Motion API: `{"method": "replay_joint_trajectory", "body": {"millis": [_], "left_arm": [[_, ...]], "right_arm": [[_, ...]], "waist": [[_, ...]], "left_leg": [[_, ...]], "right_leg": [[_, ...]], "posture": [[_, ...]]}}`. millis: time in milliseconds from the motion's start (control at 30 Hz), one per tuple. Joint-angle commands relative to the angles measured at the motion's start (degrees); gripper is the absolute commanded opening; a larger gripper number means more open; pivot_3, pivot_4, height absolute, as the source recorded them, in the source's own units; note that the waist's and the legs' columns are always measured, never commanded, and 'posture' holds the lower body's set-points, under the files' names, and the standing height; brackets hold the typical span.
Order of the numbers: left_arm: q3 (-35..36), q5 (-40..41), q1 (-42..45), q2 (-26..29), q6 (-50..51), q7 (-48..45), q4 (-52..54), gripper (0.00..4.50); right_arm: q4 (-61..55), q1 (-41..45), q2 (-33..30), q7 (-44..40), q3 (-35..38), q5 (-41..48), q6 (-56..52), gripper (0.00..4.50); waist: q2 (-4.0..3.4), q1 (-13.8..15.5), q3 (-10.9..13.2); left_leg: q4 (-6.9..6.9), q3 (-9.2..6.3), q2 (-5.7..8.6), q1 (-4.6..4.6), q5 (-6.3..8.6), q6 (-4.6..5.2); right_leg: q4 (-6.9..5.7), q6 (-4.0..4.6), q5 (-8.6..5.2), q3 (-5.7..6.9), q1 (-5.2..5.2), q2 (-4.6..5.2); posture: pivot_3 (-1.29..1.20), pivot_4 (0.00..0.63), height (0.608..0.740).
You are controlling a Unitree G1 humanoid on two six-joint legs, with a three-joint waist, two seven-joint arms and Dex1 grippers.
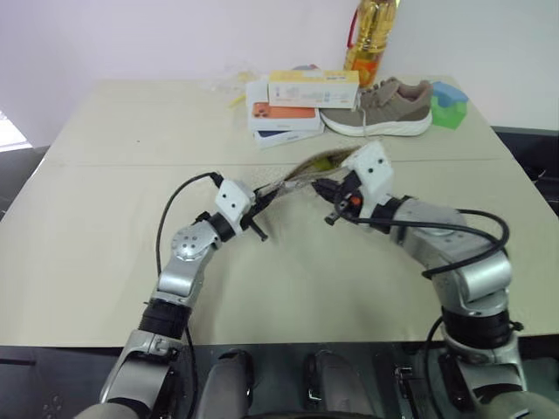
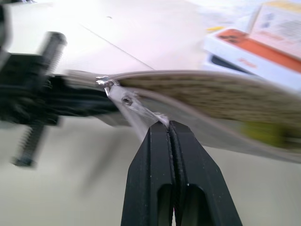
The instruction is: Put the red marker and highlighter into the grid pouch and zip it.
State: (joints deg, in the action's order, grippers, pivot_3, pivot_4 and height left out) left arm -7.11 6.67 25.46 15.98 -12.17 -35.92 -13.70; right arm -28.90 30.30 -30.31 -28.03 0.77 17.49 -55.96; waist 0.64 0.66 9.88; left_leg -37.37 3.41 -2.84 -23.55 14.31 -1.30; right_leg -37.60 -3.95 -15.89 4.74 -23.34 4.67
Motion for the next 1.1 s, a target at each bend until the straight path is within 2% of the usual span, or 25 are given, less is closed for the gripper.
{"method": "replay_joint_trajectory", "body": {"millis": [33,200,367,433,500,567,600,633,667,767,900,1100], "left_arm": [[1.7,0.4,-0.1,2.0,-3.4,-1.7,0.2,0.0],[1.8,1.6,-2.3,4.4,-5.1,-4.8,1.0,0.0],[1.6,1.4,-3.6,6.1,-5.7,-6.1,1.7,0.0],[1.6,2.7,-4.4,6.8,-4.8,-7.8,2.4,0.0],[1.8,3.5,-5.1,7.6,-4.5,-9.0,3.2,0.7],[2.5,4.9,-6.1,9.1,-3.0,-10.5,4.1,1.19],[2.9,5.3,-6.7,10.0,-2.2,-11.0,4.4,1.85],[3.4,5.3,-7.2,10.9,-1.7,-11.2,4.6,2.23],[4.0,5.7,-7.7,11.5,-1.2,-11.4,4.9,2.77],[5.7,7.5,-9.5,12.7,1.3,-11.8,6.5,4.29],[10.7,9.5,-15.8,16.0,7.7,-10.2,8.4,4.29],[16.2,10.3,-22.3,17.5,15.0,-5.5,9.8,4.29]], "right_arm": [[2.8,2.2,-4.8,2.1,5.6,-3.4,2.5,0.06],[8.5,1.3,-10.3,3.4,6.9,-6.8,5.4,0.06],[8.7,-1.7,-12.0,1.3,6.3,-6.5,7.5,0.06],[7.0,-4.4,-13.6,-2.7,5.6,-4.7,7.5,0.06],[5.3,-7.1,-14.6,-6.1,5.9,-2.4,6.8,0.64],[4.0,-11.0,-15.5,-9.4,7.8,0.2,7.2,1.2],[3.4,-13.5,-16.2,-11.3,8.8,1.2,8.1,1.8],[2.9,-15.9,-16.9,-12.9,9.8,1.9,9.2,2.18],[2.5,-17.9,-17.3,-13.8,10.6,2.1,10.3,2.8],[1.8,-22.3,-17.2,-15.0,13.1,3.1,13.5,4.28],[4.3,-29.1,-11.6,-13.1,21.0,4.3,21.3,4.28],[5.4,-34.4,-6.8,-13.1,27.0,9.6,22.2,4.28]], "waist": [[0.0,0.0,0.0],[0.0,-0.1,0.0],[0.0,-0.2,0.0],[0.0,-0.1,0.0],[0.0,0.0,0.0],[0.0,0.0,0.0],[0.0,0.0,0.0],[0.0,0.0,0.0],[0.01,0.0,0.0],[0.01,0.0,0.0],[0.03,-0.1,0.0],[0.02,0.1,0.0]], "left_leg": [[0.01,0.08,0.0,0.0,0.0,0.0],[0.09,0.14,-0.01,0.0,0.0,0.0],[0.14,0.17,-0.04,0.01,0.0,0.0],[0.13,0.18,-0.04,0.01,0.0,0.0],[0.14,0.17,-0.04,0.01,0.0,0.0],[0.16,0.15,-0.04,0.0,0.0,0.0],[0.16,0.14,-0.05,0.01,0.0,0.0],[0.16,0.14,-0.05,0.0,0.0,0.0],[0.16,0.13,-0.05,0.0,0.0,0.0],[0.12,0.14,-0.05,0.01,0.0,0.0],[0.15,0.05,-0.07,0.06,0.0,0.0],[0.17,0.04,-0.11,0.09,0.0,0.0]], "right_leg": [[0.01,0.0,0.0,0.0,0.0,0.0],[0.05,0.0,0.0,-0.01,-0.03,0.0],[0.05,0.0,0.0,-0.02,-0.05,-0.02],[0.05,0.0,0.0,-0.02,-0.05,-0.01],[0.08,0.0,0.0,-0.02,-0.04,-0.01],[0.12,0.0,0.0,-0.02,-0.03,-0.01],[0.13,0.0,0.0,-0.01,-0.02,-0.01],[0.12,0.0,0.0,-0.01,-0.03,-0.01],[0.13,0.0,0.0,-0.01,-0.02,-0.01],[0.13,0.0,0.0,-0.02,0.0,0.02],[0.13,0.0,0.0,-0.05,0.01,0.0],[0.12,0.0,-0.01,-0.06,0.01,0.0]], "posture": [[0.0,0.15,0.724],[0.0,0.15,0.724],[0.0,0.15,0.724],[0.0,0.15,0.724],[0.0,0.15,0.724],[0.0,0.15,0.724],[0.0,0.15,0.724],[0.0,0.15,0.724],[0.0,0.15,0.724],[0.0,0.15,0.724],[0.0,0.15,0.724],[0.0,0.15,0.724]]}}
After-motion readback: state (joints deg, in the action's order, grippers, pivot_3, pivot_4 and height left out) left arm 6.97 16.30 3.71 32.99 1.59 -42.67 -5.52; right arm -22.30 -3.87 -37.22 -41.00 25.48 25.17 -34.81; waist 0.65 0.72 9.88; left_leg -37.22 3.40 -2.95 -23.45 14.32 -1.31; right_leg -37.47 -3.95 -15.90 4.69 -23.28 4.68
